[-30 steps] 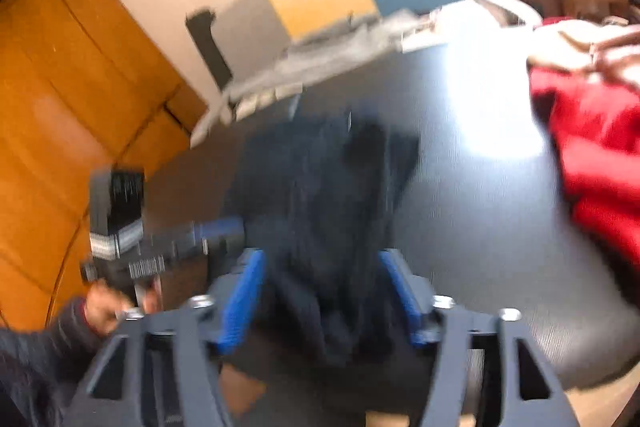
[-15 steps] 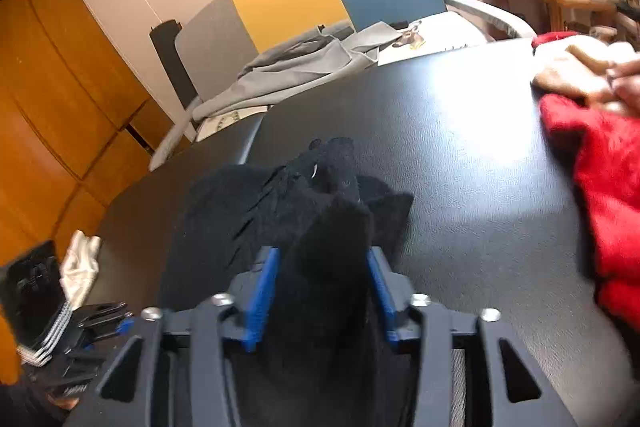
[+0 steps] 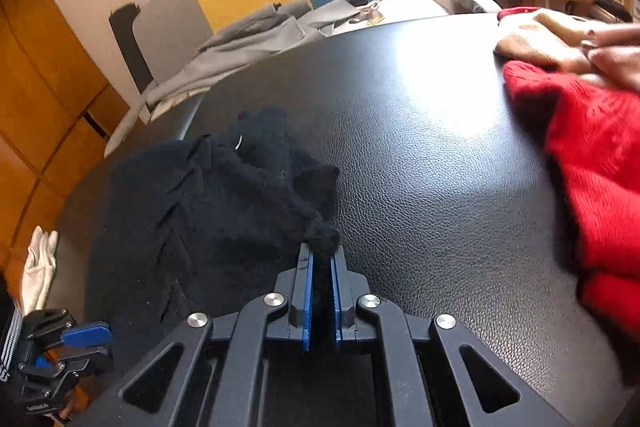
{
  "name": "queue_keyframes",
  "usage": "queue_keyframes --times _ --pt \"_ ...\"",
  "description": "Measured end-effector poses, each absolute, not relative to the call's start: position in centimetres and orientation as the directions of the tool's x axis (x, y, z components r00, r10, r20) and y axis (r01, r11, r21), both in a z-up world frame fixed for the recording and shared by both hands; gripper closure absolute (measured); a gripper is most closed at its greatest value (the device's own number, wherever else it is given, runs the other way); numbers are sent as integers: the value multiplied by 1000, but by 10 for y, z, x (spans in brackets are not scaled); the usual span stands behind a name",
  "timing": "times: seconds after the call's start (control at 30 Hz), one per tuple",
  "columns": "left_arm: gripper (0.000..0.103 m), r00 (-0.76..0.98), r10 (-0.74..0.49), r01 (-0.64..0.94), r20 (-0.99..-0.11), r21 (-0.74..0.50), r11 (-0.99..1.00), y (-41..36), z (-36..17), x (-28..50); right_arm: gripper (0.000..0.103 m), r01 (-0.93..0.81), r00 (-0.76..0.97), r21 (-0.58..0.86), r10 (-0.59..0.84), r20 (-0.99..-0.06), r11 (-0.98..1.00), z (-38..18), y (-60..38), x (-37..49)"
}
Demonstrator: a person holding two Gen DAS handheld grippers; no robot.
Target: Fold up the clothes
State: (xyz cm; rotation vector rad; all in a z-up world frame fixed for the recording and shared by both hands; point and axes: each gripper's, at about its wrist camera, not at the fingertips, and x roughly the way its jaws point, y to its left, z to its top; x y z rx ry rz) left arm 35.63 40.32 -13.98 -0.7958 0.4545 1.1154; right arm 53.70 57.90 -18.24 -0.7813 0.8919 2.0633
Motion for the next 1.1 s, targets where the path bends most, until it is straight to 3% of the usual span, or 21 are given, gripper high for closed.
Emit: queue_keyframes --times 0.17,0.27,0.33,0.37,0.5,0.7,0.8,0.9,1.1 --pt "84 417 656 -896 -629 -404 181 399 -124 339 92 -791 -565 339 395 -725 -510 -166 579 541" --pt "84 405 725 -879 -557 -454 142 398 -105 313 78 -793 -560 287 458 -690 -538 -139 573 545" --pt "83 372 764 -883 -528 -454 116 404 -95 294 59 -779 -573 257 483 -663 -572 -120 567 538" --pt "82 352 775 -890 -525 -444 103 409 -92 287 58 -763 -589 251 481 -650 -595 -111 564 532" --pt "82 312 784 -909 -536 -410 81 440 -89 268 58 -685 -640 227 422 -642 -693 -91 555 494" --pt "82 323 725 -922 -608 -376 95 495 -108 275 59 -661 -556 174 321 -767 -730 -129 568 432" --pt "82 302 607 -936 -735 -348 44 523 -145 287 59 -714 -507 189 312 -803 -674 -160 583 440" --pt "83 287 618 -936 -732 -352 19 526 -154 290 58 -739 -528 259 297 -796 -622 -180 593 458" --pt "83 276 633 -932 -723 -362 -7 519 -140 286 58 -733 -517 234 300 -802 -638 -176 593 453"
